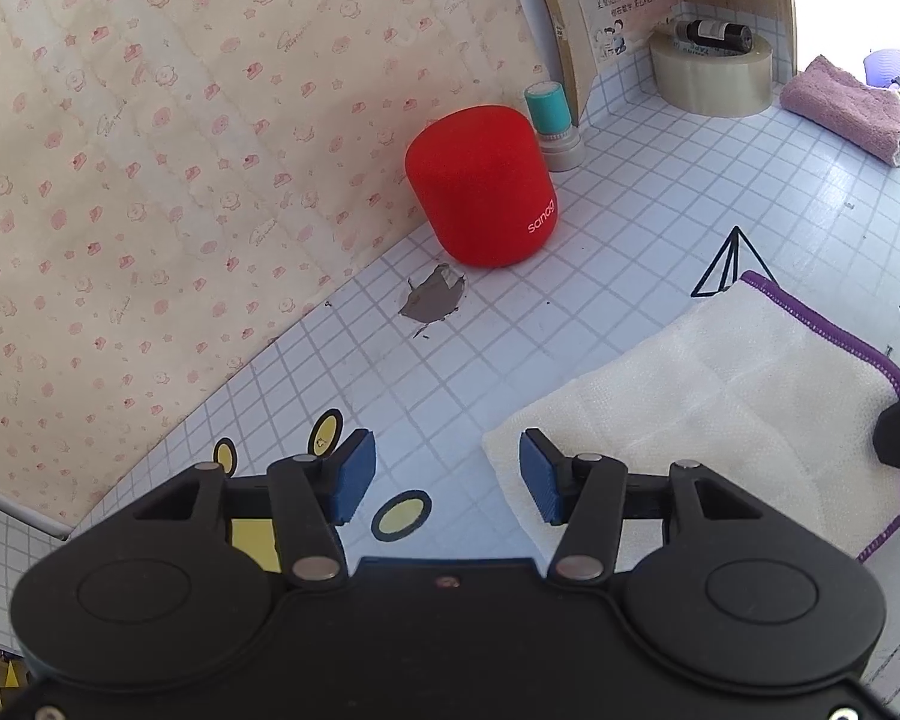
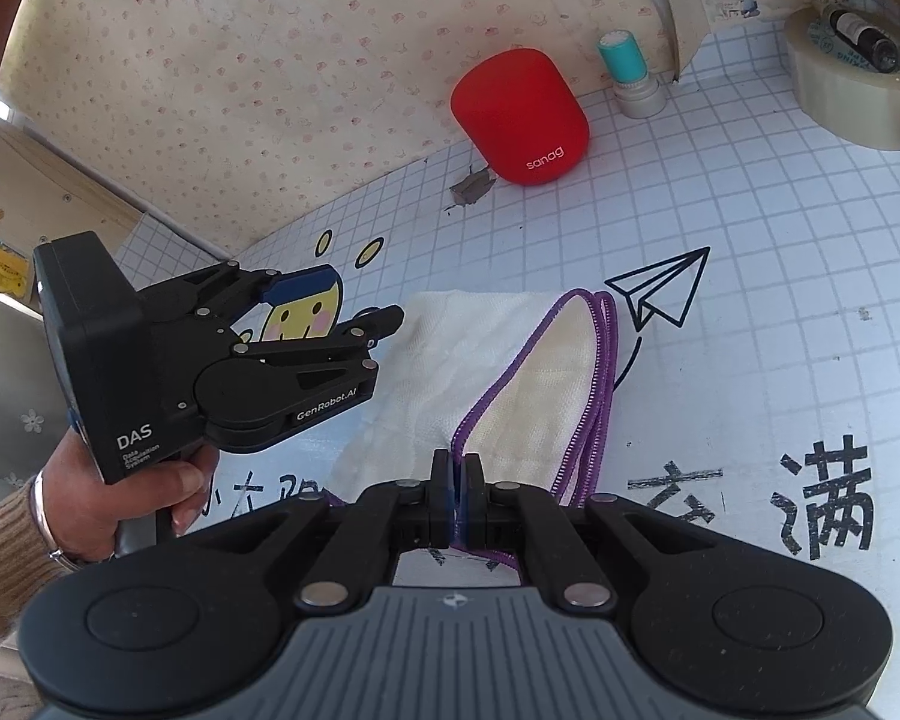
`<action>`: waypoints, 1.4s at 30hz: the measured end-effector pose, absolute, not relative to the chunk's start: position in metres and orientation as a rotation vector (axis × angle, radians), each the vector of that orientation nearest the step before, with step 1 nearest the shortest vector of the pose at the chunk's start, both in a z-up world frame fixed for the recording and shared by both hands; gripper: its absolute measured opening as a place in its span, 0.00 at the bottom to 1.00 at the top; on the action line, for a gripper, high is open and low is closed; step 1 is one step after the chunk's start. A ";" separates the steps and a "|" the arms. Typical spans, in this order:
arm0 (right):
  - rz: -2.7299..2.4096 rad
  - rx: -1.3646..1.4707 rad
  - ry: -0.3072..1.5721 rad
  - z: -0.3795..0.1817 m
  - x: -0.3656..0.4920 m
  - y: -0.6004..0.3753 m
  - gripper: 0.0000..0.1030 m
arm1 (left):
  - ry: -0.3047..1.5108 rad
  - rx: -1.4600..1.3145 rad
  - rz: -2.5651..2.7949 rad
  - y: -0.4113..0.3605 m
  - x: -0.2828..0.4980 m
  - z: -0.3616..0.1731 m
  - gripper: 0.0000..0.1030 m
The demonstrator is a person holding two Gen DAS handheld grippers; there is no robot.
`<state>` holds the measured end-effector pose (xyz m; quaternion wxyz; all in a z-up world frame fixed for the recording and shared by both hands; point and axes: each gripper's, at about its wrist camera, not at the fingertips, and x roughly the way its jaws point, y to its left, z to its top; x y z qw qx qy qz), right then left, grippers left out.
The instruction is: Fold towel
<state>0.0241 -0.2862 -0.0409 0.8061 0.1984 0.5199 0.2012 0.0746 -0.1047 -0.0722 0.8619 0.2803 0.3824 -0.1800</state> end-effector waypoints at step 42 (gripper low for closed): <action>0.289 0.330 1.152 -0.074 0.002 -0.281 0.31 | 0.824 0.627 -0.403 -0.119 0.070 -0.096 0.58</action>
